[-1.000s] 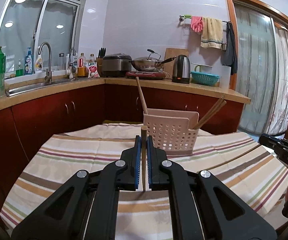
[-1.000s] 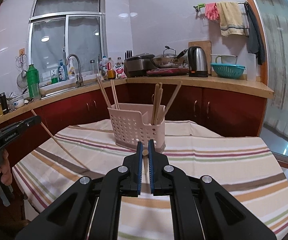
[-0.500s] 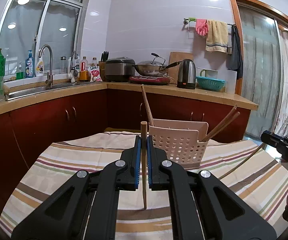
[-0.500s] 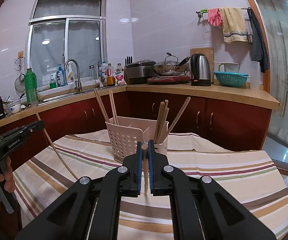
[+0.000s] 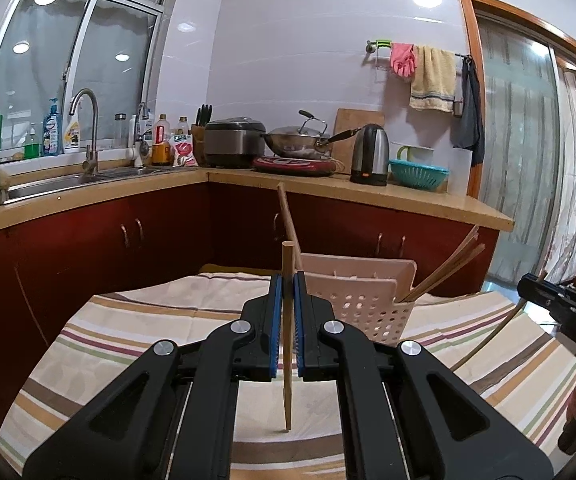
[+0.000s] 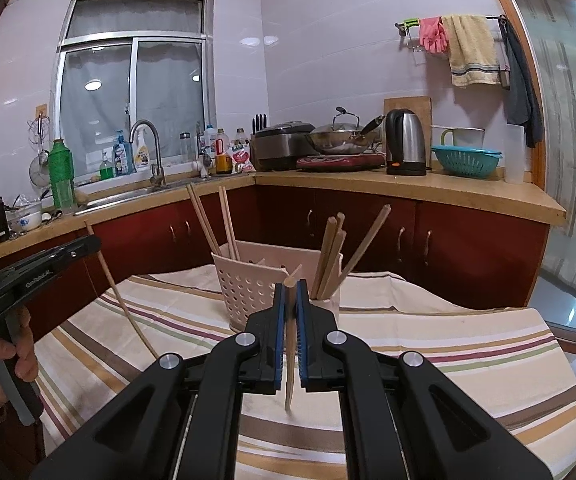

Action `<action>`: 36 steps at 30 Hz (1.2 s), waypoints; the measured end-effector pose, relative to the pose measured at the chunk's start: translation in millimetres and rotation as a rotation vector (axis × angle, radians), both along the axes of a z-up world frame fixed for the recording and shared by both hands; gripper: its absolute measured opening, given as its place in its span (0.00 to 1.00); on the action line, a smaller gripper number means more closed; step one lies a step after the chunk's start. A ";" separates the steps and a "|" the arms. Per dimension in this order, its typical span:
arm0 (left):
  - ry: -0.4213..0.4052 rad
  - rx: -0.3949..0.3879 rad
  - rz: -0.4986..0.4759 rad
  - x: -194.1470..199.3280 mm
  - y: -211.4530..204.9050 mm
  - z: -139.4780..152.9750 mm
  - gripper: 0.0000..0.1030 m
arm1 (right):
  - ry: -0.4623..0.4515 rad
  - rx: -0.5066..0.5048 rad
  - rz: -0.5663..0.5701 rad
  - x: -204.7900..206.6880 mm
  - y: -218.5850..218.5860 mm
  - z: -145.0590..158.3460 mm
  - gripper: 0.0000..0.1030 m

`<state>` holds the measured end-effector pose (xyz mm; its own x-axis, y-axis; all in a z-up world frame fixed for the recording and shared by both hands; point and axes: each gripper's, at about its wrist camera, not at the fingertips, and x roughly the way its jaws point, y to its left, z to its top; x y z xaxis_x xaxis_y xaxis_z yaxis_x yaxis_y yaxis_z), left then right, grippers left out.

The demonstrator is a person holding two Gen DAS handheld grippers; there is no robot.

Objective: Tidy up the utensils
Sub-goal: 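Lift both held chopsticks and carry them toward the beige basket, then lower both held chopsticks upright into the beige basket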

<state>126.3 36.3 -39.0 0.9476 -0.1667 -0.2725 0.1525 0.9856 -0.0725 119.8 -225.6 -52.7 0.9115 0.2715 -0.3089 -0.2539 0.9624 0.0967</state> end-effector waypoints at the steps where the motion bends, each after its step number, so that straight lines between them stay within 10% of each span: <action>1: -0.005 -0.003 -0.004 0.6 -0.6 2.8 0.06 | -0.006 0.004 0.003 -0.5 -0.2 2.9 0.06; 36: -0.296 0.020 -0.102 80.5 -55.6 104.5 0.06 | -0.314 0.018 0.013 78.2 14.3 98.3 0.05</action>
<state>206.9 -19.3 65.5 0.9649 -0.2626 0.0090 0.2625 0.9649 0.0090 197.9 -211.2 45.7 0.9581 0.2865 -0.0079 -0.2862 0.9577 0.0291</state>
